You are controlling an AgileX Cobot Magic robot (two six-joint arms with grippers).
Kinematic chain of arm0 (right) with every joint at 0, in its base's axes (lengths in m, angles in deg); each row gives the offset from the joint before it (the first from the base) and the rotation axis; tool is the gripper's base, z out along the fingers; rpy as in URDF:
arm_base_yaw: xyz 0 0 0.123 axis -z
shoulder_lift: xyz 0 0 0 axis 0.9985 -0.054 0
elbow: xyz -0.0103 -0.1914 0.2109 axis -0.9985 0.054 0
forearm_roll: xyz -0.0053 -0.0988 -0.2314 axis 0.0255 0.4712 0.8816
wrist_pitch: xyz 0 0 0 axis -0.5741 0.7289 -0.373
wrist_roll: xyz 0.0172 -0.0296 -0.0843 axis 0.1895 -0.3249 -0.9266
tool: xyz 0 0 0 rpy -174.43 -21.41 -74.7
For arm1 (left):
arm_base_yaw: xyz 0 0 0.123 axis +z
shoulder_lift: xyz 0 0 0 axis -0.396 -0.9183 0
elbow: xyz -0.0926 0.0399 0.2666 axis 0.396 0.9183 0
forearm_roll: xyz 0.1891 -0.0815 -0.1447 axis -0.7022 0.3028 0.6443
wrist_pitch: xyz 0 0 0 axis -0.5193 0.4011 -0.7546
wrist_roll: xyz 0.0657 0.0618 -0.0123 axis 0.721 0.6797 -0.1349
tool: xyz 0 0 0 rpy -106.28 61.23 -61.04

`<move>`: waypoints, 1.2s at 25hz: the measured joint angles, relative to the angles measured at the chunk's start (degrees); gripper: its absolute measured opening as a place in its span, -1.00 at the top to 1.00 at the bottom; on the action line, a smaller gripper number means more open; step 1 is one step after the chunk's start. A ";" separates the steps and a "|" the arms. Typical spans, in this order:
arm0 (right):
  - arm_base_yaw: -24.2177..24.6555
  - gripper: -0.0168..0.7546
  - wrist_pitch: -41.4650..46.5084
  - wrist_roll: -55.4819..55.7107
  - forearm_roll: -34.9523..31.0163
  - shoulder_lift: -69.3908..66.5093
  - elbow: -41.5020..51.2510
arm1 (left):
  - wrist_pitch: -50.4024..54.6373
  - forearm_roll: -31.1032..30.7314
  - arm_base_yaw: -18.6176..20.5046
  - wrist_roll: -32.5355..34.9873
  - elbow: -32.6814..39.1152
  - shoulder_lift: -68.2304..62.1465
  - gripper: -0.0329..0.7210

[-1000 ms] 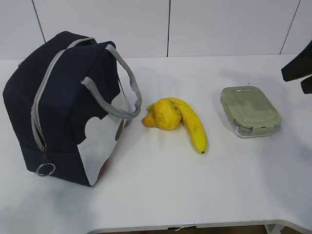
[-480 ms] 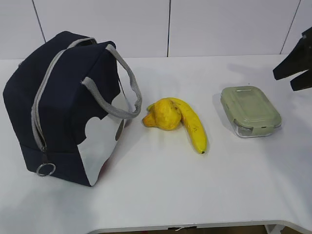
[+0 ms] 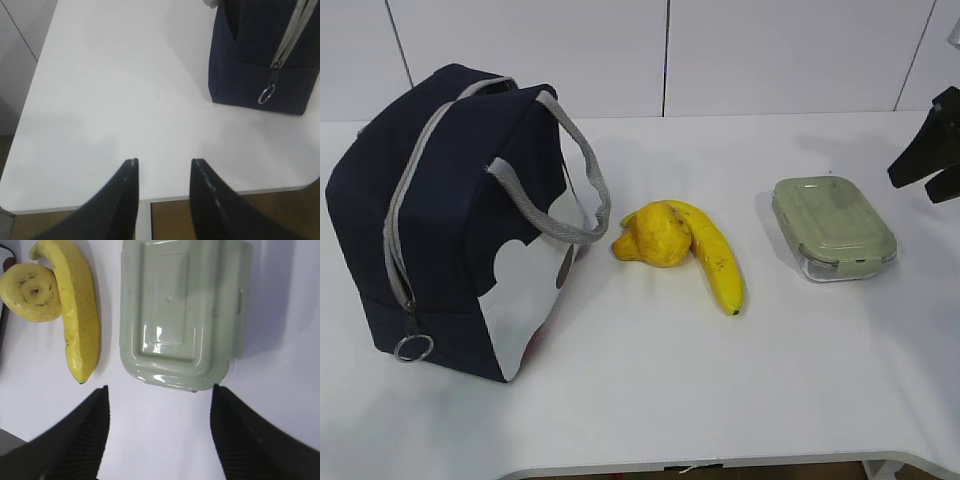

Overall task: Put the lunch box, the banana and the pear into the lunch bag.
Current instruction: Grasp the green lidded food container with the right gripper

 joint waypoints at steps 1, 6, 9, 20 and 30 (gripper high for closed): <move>0.00 -0.38 0.00 0.00 0.00 0.00 0.00 | 0.00 0.00 0.00 0.00 0.00 0.00 0.27; 0.00 -0.38 0.00 0.47 0.09 0.00 0.00 | 0.00 0.00 0.00 0.00 0.00 0.00 0.27; 0.00 -0.38 0.00 0.98 -0.34 -0.90 -0.47 | 0.00 0.00 0.00 0.00 0.00 0.00 0.27; 0.00 -0.38 -0.09 1.12 0.43 -8.83 -6.70 | 0.00 0.00 0.00 0.00 0.00 0.00 0.27; 0.00 -0.38 -0.13 1.12 -0.81 -15.51 -10.56 | 0.00 0.00 0.00 0.00 0.00 0.00 0.27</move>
